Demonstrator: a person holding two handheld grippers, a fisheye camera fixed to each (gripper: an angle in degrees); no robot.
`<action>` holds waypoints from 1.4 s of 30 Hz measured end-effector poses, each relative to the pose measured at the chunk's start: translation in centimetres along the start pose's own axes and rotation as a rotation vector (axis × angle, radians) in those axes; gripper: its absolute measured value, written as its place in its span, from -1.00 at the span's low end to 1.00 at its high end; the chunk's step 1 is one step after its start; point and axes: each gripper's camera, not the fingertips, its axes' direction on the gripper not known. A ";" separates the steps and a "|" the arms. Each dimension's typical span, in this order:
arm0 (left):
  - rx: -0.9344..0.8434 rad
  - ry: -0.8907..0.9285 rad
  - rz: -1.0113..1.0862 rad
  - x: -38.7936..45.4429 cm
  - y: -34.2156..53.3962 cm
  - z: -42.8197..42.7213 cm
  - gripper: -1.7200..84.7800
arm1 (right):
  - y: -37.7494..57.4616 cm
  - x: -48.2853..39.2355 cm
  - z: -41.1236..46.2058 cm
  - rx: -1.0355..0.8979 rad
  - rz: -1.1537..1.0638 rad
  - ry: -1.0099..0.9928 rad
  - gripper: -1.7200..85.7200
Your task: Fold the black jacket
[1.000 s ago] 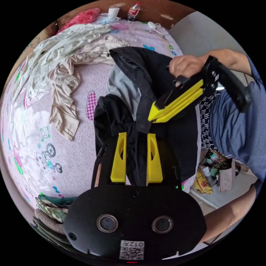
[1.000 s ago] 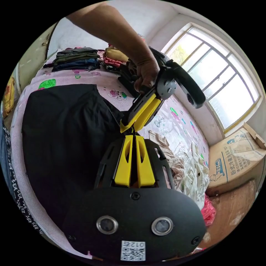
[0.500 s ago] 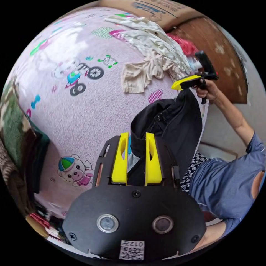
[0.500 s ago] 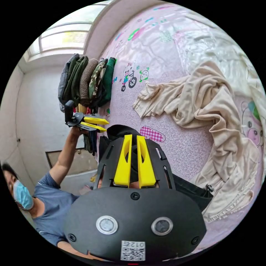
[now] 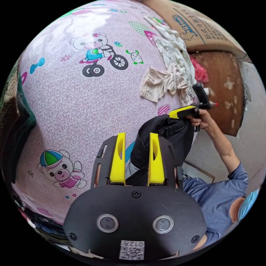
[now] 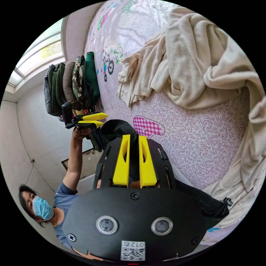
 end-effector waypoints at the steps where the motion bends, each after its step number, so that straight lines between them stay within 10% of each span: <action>1: -0.038 -0.026 0.001 0.1 -0.2 0.2 -0.71 | -0.4 -0.3 0.4 -0.014 -0.006 0.005 -0.89; 13: -0.134 -0.205 0.113 3.9 0.9 1.0 -0.92 | 4.7 -11.0 1.9 0.096 -0.403 0.241 -0.96; 19: 0.124 -0.089 0.117 3.2 6.1 -1.2 -0.95 | 12.6 -20.2 9.7 0.181 -0.905 0.909 -0.96; 23: 0.264 -0.065 -0.042 1.7 8.3 -1.6 -0.95 | 13.0 -22.1 14.1 0.327 -0.828 1.220 -0.96; 29: 0.519 -0.203 -0.086 4.9 14.6 -6.0 -0.95 | 18.4 -25.1 5.3 0.548 -0.667 0.827 -0.96; 42: 0.144 -0.376 -0.051 9.1 11.9 7.6 -0.95 | 20.6 -24.2 12.1 0.258 -0.556 0.931 -0.96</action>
